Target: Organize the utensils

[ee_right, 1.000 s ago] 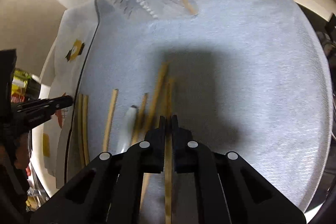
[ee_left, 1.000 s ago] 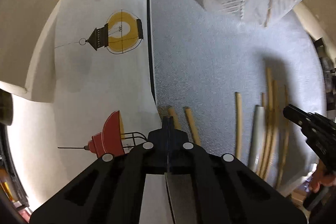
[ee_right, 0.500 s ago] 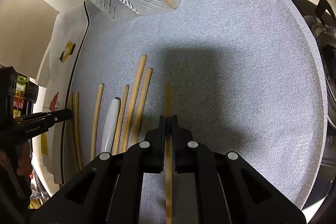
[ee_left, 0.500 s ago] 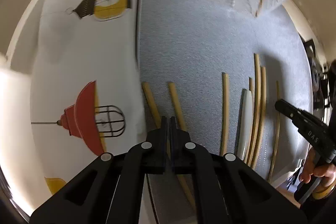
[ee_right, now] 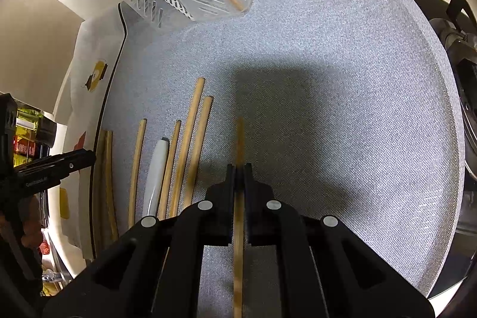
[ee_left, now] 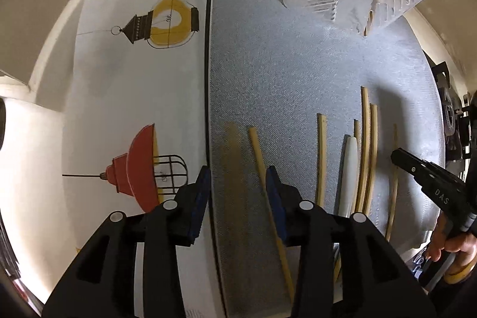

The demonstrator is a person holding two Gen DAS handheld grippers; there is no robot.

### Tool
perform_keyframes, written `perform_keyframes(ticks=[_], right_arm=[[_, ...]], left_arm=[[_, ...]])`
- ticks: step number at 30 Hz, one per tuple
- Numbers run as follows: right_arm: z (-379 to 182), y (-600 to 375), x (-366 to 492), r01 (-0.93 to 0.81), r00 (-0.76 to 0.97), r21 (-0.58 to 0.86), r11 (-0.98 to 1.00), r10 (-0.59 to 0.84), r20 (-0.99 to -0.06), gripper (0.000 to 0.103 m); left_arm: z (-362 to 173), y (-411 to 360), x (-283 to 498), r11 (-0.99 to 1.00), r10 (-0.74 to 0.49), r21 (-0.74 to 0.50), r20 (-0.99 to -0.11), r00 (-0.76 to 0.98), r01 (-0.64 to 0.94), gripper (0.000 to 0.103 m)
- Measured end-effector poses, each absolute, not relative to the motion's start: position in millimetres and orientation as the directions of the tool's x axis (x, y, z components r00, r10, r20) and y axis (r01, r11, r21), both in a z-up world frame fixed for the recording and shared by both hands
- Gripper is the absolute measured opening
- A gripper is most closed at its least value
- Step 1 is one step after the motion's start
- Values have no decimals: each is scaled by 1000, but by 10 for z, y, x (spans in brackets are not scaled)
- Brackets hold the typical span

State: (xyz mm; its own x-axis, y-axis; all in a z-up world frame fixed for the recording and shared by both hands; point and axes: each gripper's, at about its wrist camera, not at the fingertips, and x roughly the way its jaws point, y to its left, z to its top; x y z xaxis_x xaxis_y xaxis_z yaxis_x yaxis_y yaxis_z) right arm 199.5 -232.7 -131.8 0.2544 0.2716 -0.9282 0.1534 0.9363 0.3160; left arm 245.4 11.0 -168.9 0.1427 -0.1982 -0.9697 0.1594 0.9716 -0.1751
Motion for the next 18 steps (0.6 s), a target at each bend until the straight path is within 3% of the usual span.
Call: perform_keyframes(ticks=[5,10,12,13,18], right_arm=[[-1324,-2298,2005,146,248,314,938,272,-930,6],[-1330,-2249,2025,145,243,312,939,272,-931,6],[-1324,-2238,2027,142,244,314,939,274,-930,6],[-1321,-2234,2025,140,245,315,939,275,-930,6],[-1312,-2256,2017,137,247,315,939,276,-929,6]], left_arm=[[-1781,271,2548,973,-178,-157,-977,117,168,36],[-1508,75,2513,950,-227,-173,-955,193,261,36],[-1528,7,2543,943,-229,-174,-958,173,284,31],[-1583,-19,2563,943,-218,-167,-963,157,288,20],[-1752,-93,2590,948,-186,-141,-973,134,287,19]])
